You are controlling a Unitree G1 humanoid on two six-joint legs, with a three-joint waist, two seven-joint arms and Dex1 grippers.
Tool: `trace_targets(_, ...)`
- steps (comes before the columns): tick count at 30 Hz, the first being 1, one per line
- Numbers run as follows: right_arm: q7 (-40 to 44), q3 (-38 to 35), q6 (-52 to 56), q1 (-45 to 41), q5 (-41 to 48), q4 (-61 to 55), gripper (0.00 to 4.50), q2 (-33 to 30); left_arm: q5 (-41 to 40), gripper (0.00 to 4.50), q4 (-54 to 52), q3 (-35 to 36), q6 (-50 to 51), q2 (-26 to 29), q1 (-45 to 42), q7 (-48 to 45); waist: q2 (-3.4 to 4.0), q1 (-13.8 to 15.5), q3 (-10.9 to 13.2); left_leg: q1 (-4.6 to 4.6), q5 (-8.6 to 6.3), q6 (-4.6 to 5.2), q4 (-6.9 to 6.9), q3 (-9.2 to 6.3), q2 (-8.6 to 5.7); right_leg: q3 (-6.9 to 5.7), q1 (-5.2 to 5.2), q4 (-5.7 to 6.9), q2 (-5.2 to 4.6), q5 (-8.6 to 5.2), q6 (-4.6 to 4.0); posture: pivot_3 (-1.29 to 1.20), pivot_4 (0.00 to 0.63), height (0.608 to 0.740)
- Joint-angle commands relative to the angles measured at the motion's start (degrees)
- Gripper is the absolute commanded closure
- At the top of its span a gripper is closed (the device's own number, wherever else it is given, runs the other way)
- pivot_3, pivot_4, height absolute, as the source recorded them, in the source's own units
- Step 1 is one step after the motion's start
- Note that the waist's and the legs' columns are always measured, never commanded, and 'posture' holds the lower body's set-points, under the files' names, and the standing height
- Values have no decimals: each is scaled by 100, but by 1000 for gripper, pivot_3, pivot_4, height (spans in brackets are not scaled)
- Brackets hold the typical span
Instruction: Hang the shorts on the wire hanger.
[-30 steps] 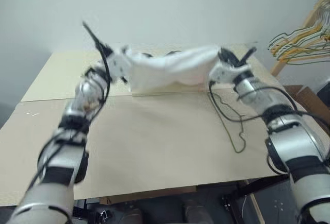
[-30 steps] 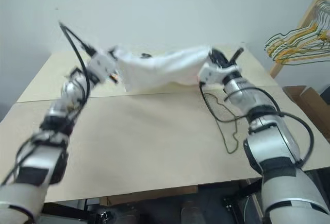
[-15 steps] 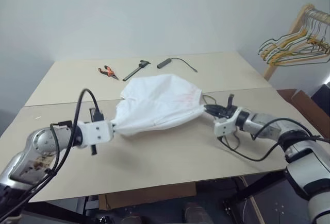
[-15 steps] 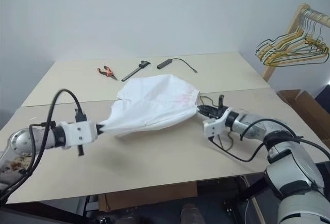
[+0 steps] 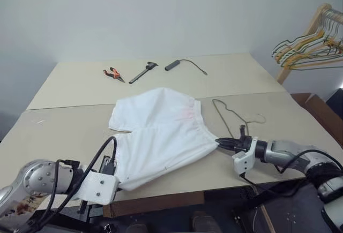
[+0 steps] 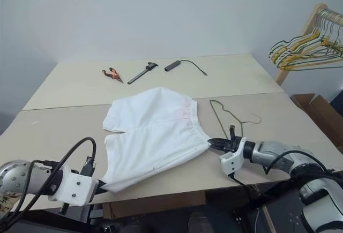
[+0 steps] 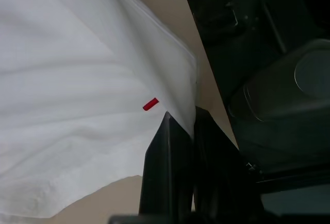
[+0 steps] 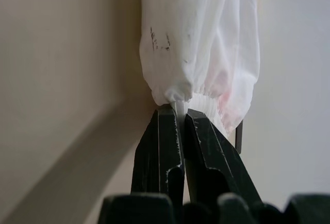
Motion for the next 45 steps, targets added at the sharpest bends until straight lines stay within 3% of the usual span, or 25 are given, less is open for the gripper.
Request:
trace_targets(1,425,-372,221,330,455,-743,4500,-198,-209,4457,-134,296,46,99,153,-270,-1,4,1,0,0,0,0,1,0,0,0,0,0,-4,-4,-20,45,740)
trace_targets(2,566,-415,283,468,552,-913,4500,-243,-262,4457,-141,361,28,125,250,-385,-4,3,3,0,0,0,0,3,1,0,1,-1,0,-7,-8,-20,46,740)
trace_targets(4,919,-496,414,786,852,-1284,4500,-374,-265,4043,-76,458,-94,120,399,-504,-9,5,9,-1,-2,3,0,7,4,0,-1,-2,0,-10,-10,-20,49,740)
trace_targets(5,1122,-534,461,961,1088,-1490,3873,-475,-256,3872,-34,501,-108,109,443,-529,-13,13,12,-3,-3,3,0,10,4,1,-3,-3,-1,-12,-9,-19,51,740)
trace_targets(11,1900,-1104,920,2129,2327,-2628,1915,-1224,-587,2023,121,1155,-344,-55,788,-880,-22,145,31,3,-4,3,0,28,10,0,-3,-2,-2,-28,-28,-27,57,740)
trace_targets(14,2245,-1662,1797,2829,3544,-3162,864,-1460,-811,1108,484,1586,-533,-186,654,-962,-31,171,38,9,-5,2,0,37,14,-1,-2,2,-1,-44,-19,-33,59,740)
trace_targets(16,2488,-2122,2794,3197,4407,-3561,191,-1474,-1070,1102,746,1785,-535,-233,373,-1008,-40,196,43,11,-6,1,0,37,16,-1,-1,8,0,-59,3,-36,59,740)
trace_targets(20,2505,-2819,5512,3396,5738,-4324,191,-1223,-1747,1102,1086,1864,-166,-312,-442,-947,-55,232,54,14,-6,0,1,36,20,0,0,12,-3,-61,6,-47,58,740)
trace_targets(26,2302,-2444,9302,2454,5761,-4492,191,-778,-2762,1102,884,1123,1363,-1051,-1958,206,-63,268,66,-5,-11,-9,3,36,16,-2,-13,10,1,-46,-11,-53,54,740)
trace_targets(30,2446,-2045,10794,1755,5658,-4202,191,-406,-2935,1102,642,660,2105,-1585,-2640,960,-64,278,67,-43,-12,-10,5,29,13,-6,-39,6,12,-6,21,-61,48,740)
trace_targets(34,2265,-2230,11432,1320,5598,-3641,1114,82,-2790,1102,533,432,2167,-1795,-2816,1122,-74,240,61,-50,-14,-11,7,25,20,-6,-40,-12,27,4,16,-57,46,740)
trace_targets(43,2099,-2649,11649,1140,5348,-4064,4297,203,-2491,1102,727,131,1982,-2098,-3149,1248,-73,284,61,-58,-14,-12,17,23,20,-10,-29,-38,30,17,23,-72,32,740)
trace_targets(45,2010,-2588,11309,1052,5104,-4234,4487,172,-2363,1102,879,-12,1923,-2213,-3356,1275,-71,277,61,-59,-14,-12,17,23,19,-10,-31,-36,30,17,24,-76,27,740)
